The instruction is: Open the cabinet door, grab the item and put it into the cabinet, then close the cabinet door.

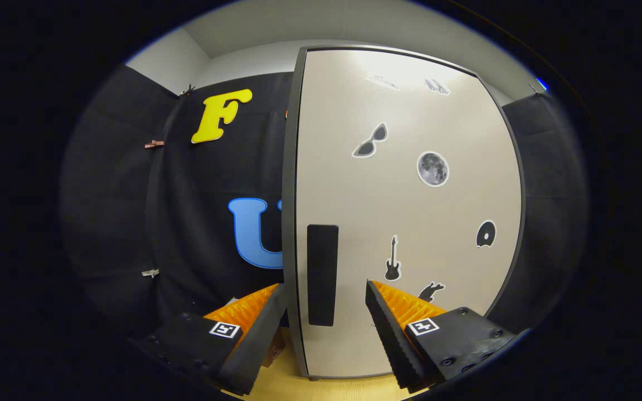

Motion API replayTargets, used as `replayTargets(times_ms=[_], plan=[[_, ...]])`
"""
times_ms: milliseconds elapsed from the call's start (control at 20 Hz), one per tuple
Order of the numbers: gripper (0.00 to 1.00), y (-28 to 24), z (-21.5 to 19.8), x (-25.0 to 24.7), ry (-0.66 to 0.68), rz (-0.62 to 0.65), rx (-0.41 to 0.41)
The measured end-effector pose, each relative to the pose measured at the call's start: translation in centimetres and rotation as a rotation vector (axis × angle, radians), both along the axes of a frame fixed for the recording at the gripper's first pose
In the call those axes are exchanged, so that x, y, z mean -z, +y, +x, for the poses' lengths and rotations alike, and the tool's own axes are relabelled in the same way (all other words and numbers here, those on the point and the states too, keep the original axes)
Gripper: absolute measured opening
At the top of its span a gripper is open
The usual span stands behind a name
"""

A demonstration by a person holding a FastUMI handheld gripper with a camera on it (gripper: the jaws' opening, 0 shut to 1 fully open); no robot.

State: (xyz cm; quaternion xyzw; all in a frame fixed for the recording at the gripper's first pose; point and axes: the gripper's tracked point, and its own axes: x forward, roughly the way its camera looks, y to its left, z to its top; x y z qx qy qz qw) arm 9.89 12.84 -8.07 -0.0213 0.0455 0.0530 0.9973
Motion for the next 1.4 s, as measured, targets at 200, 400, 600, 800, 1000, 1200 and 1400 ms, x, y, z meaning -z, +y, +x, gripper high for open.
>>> replayTargets(times_ms=[200,400,600,800,1000,1200,1400], plan=[[0.88,0.6,1.8,1.5,0.017,-0.017,-0.006],[0.71,0.9,3.1,1.2,-0.005,-0.016,-0.003],[0.58,0.7,4.1,1.5,0.008,-0.058,0.01],[0.4,0.6,4.5,1.6,0.018,-0.027,0.047],[0.33,0.5,4.5,1.9,0.047,-0.009,0.053],[0.23,0.5,4.4,1.8,0.038,-0.016,0.054],[0.23,0.3,3.7,1.7,0.027,0.016,0.059]])
